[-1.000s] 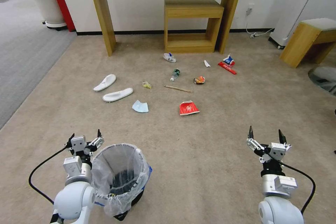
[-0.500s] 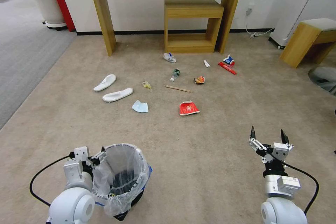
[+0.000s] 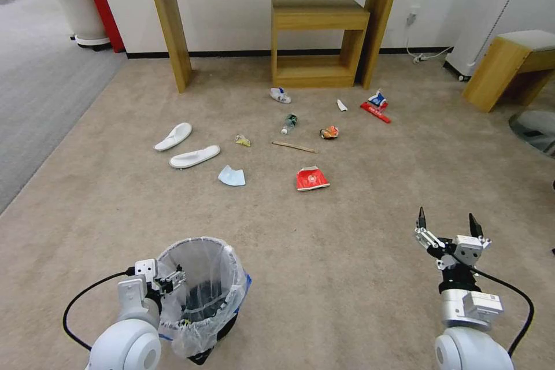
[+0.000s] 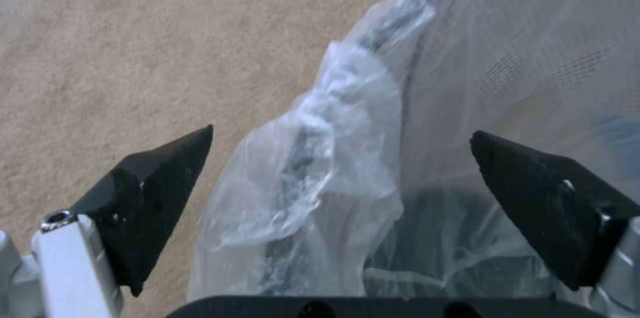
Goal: Pick up the trash bin and place the garbage on the floor into it.
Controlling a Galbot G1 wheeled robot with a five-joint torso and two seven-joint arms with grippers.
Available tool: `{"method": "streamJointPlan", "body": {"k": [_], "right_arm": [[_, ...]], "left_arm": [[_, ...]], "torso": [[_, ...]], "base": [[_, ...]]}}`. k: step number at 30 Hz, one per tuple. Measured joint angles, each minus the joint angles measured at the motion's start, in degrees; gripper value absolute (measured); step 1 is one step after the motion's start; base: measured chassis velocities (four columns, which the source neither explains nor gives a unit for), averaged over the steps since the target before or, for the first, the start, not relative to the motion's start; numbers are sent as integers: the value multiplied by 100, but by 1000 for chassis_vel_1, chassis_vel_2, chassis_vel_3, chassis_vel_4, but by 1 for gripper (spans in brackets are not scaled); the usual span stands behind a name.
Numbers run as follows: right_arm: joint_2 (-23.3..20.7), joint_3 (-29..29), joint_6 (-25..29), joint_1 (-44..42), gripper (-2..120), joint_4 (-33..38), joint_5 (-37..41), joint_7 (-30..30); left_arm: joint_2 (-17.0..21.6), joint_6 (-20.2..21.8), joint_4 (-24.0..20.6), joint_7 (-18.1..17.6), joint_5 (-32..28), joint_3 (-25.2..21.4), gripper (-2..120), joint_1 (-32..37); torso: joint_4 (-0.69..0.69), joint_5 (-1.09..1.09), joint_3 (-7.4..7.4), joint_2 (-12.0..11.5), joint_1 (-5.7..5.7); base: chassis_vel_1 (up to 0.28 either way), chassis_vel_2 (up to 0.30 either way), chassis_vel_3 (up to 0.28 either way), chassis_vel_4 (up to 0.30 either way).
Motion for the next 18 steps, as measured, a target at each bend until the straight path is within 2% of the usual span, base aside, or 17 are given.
{"method": "streamJointPlan", "body": {"k": [8, 18], "right_arm": [[22, -11, -67, -49, 100, 62, -25, 61], [27, -4, -114, -50, 100, 95, -26, 82]], "left_arm": [[-9, -15, 260, -115, -17, 57, 100, -42], [-9, -14, 322, -178, -55, 103, 100, -88]], "torso": [[0, 0, 0, 0, 0], [0, 0, 0, 0, 0]], "base": [[0, 0, 0, 0], [0, 0, 0, 0]]}}
